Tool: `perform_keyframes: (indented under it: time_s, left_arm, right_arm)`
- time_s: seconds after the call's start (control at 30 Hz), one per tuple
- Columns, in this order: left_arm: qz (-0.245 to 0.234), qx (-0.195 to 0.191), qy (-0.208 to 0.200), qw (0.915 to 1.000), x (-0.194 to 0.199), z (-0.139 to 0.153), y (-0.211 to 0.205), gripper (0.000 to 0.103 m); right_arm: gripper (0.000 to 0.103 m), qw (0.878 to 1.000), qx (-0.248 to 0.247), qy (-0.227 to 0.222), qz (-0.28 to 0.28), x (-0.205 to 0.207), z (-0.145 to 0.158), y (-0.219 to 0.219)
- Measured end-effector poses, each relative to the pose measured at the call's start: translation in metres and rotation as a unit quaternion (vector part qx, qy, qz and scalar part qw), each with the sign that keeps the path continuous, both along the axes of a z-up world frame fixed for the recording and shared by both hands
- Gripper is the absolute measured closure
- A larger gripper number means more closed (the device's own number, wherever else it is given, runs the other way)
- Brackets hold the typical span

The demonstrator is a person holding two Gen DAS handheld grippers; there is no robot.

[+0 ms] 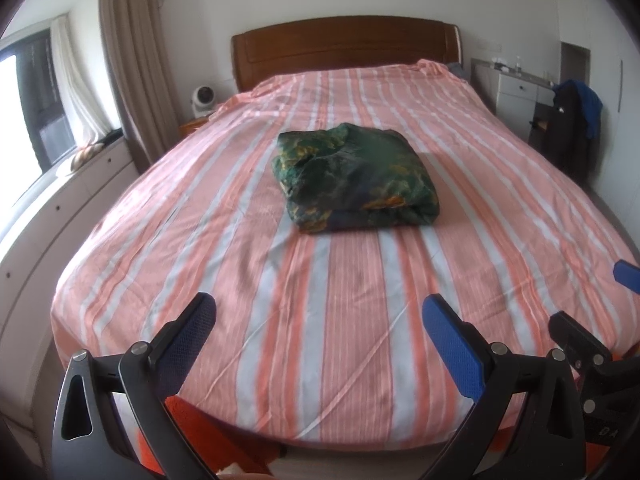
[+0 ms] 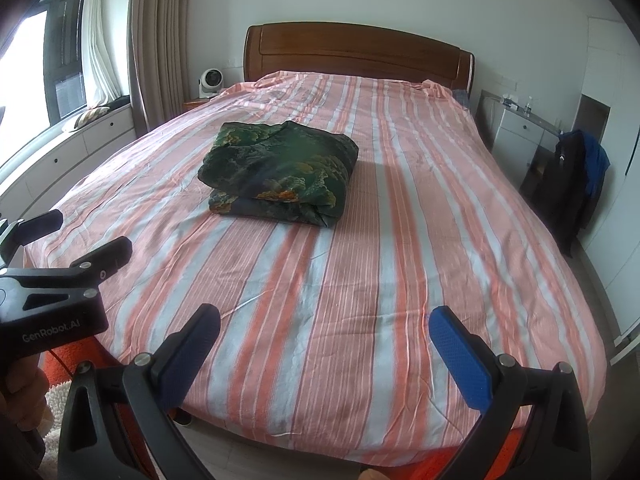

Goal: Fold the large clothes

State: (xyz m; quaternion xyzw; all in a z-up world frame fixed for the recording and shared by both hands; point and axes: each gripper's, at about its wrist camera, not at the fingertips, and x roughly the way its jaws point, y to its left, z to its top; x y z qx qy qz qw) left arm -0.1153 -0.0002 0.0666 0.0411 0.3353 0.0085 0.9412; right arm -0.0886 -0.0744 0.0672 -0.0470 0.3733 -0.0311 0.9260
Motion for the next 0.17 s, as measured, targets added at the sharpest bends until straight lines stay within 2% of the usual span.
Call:
perform_keyframes:
  time_s: [0.17]
  left_arm:
    - [-0.004,0.015,-0.005,0.9999,-0.0017,-0.0028,-0.0022,0.000]
  right_arm:
    - [0.000,1.000,0.001,0.004,-0.001,0.0006,-0.0027,-0.0019]
